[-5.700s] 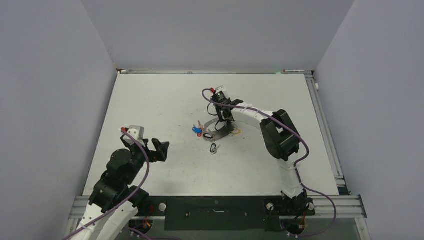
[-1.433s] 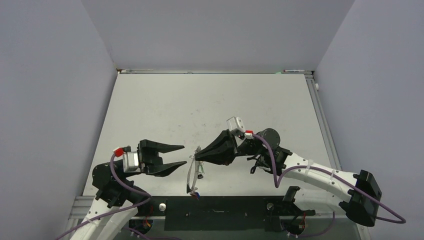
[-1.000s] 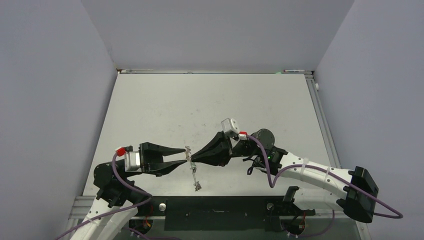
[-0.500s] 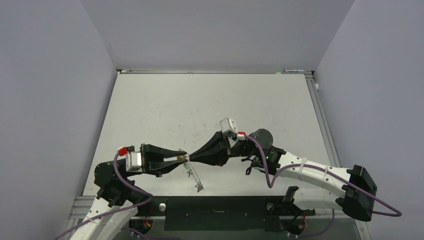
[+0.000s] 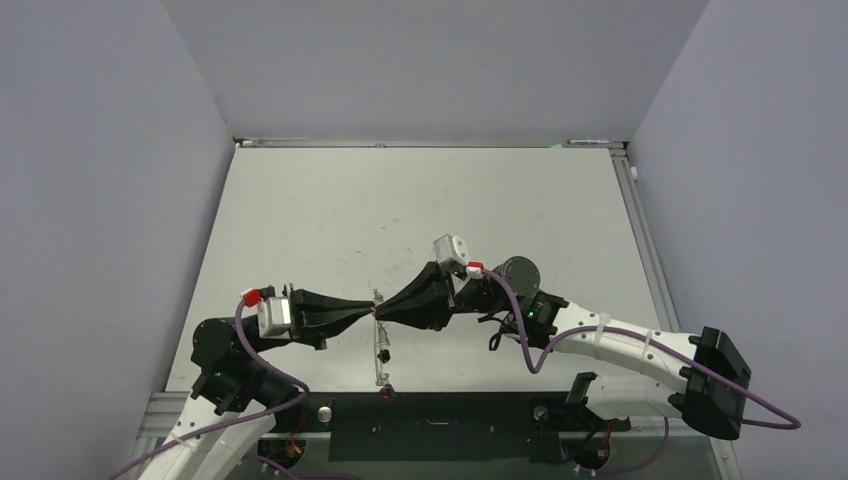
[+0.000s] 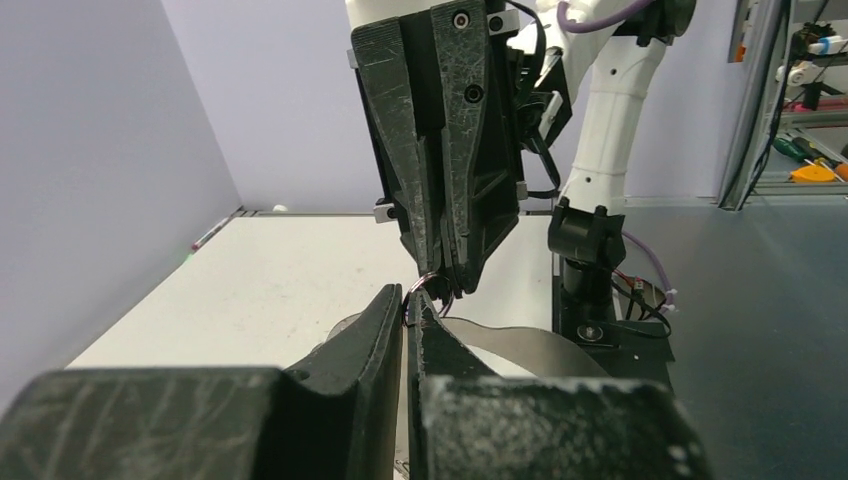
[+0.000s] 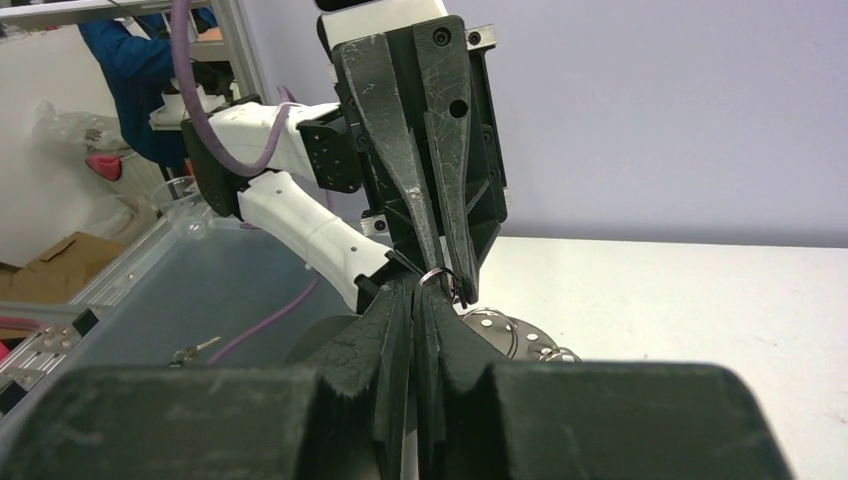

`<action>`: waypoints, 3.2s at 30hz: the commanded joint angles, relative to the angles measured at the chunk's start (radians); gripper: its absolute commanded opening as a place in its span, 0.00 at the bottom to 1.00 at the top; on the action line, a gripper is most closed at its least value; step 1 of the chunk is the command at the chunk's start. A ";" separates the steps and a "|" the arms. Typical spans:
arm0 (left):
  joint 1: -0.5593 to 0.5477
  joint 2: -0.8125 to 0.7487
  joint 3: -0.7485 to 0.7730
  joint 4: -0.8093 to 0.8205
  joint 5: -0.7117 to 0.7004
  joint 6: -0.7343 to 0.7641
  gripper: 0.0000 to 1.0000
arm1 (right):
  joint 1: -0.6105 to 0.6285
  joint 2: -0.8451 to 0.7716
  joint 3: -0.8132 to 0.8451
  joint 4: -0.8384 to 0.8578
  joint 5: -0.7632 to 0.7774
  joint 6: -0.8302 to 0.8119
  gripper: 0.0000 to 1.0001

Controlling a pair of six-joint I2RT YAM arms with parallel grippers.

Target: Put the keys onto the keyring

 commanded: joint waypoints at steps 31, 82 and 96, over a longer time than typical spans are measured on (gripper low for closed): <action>-0.073 0.051 0.143 -0.441 -0.344 0.242 0.00 | 0.012 -0.119 0.220 -0.708 0.221 -0.436 0.49; -0.219 0.302 0.387 -0.849 -0.493 0.243 0.00 | 0.010 0.132 0.414 -0.980 0.197 -0.730 0.29; -0.247 0.302 0.383 -0.850 -0.495 0.243 0.00 | -0.016 0.193 0.443 -0.988 0.172 -0.739 0.24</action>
